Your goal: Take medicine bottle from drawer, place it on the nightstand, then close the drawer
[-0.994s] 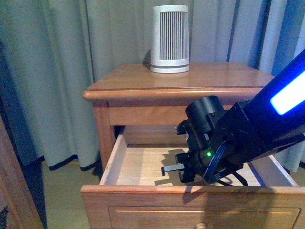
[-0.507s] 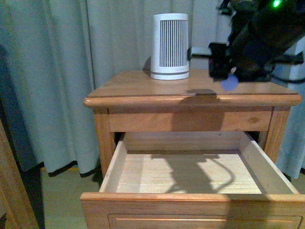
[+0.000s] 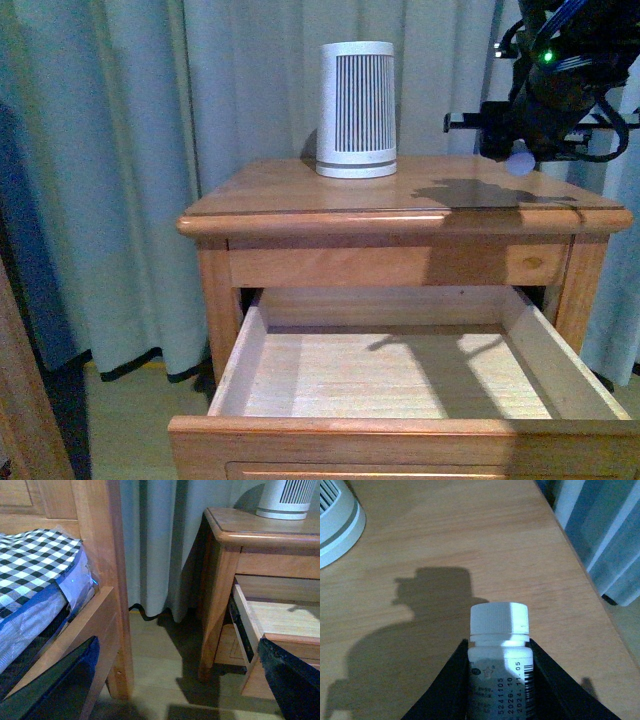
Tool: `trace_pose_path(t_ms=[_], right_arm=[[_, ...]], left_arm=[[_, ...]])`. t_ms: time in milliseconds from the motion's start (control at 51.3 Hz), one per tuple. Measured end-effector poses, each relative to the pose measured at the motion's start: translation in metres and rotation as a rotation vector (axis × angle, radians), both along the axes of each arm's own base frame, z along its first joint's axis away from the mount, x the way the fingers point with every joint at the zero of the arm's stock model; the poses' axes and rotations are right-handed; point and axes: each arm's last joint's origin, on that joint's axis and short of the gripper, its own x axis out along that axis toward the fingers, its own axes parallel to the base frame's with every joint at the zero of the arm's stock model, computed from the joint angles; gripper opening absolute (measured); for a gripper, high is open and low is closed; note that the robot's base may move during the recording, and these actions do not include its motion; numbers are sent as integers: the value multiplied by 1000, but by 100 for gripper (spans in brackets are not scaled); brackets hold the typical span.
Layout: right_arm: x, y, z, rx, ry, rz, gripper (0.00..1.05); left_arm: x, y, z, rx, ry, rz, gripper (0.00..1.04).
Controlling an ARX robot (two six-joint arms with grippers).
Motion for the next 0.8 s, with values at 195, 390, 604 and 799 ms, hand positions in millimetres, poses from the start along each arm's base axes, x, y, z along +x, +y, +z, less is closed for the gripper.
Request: trace_pose_path(t_ms=[195,390,604,799], right_arm=[[6,2,-2,-17,-74,14,70],[-27,6,20,49,-171,83,99],[-176,-4,47,96,-293,147,98],[-263,-8,-24,108,-204,137,98]], left_arm=[[0,0,0,0,0,0,98],[0,0,0,0,0,0,98],[0,0,0,0,0,0,98],[0,0,0,0,0,0,98]])
